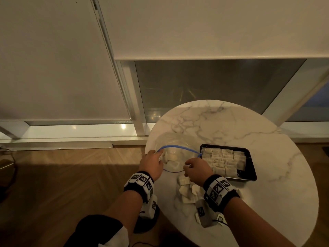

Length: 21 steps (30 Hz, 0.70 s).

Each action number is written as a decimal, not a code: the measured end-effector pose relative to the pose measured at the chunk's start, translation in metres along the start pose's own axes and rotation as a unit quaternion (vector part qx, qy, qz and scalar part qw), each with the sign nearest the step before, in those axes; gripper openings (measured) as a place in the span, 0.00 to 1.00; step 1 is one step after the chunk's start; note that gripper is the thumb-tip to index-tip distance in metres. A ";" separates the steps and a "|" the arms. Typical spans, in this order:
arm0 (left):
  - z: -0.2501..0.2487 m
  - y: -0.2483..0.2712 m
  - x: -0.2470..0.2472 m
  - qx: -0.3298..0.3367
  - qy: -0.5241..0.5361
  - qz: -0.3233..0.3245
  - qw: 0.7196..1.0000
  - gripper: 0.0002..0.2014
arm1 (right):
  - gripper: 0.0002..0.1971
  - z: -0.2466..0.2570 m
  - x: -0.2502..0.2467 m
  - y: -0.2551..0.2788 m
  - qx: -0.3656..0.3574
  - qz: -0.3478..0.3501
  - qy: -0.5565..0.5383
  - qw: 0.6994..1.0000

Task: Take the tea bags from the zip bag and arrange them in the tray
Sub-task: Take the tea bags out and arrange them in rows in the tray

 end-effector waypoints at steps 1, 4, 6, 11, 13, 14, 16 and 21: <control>-0.001 0.000 0.000 0.007 -0.004 0.000 1.000 0.27 | 0.15 0.006 -0.001 0.002 -0.013 -0.004 0.004 1.000; -0.009 0.004 -0.001 0.030 -0.023 0.000 0.999 0.29 | 0.14 0.030 0.005 -0.002 -0.031 -0.010 -0.043 0.999; -0.015 0.009 0.000 0.051 -0.028 0.001 0.998 0.30 | 0.15 0.033 0.017 -0.014 -0.007 0.015 -0.102 0.995; -0.031 0.023 -0.002 0.100 -0.026 -0.013 0.995 0.33 | 0.19 0.037 0.021 -0.036 0.089 0.040 -0.064 0.993; -0.035 0.026 -0.006 0.116 -0.029 -0.028 0.992 0.34 | 0.21 0.034 0.021 -0.041 0.152 0.058 -0.055 0.985; -0.038 0.028 -0.008 0.130 -0.034 -0.036 0.990 0.35 | 0.22 0.033 0.021 -0.042 0.181 0.069 -0.077 0.978; -0.043 0.031 -0.014 0.155 -0.057 -0.041 0.985 0.36 | 0.20 0.032 0.024 -0.049 0.165 0.091 -0.141 0.972; -0.066 0.041 -0.028 0.219 -0.108 -0.061 0.968 0.37 | 0.10 0.022 0.023 -0.054 0.159 0.108 -0.175 0.966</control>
Point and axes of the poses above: each hand's wrist, its own y-axis away from the middle knuckle, its own x-axis out of the palm, z = x × y, the point moved 5 cm from there along -y, towards the middle knuckle, and after that the axes turned 4 degrees about -z, right-handed, at the moved point
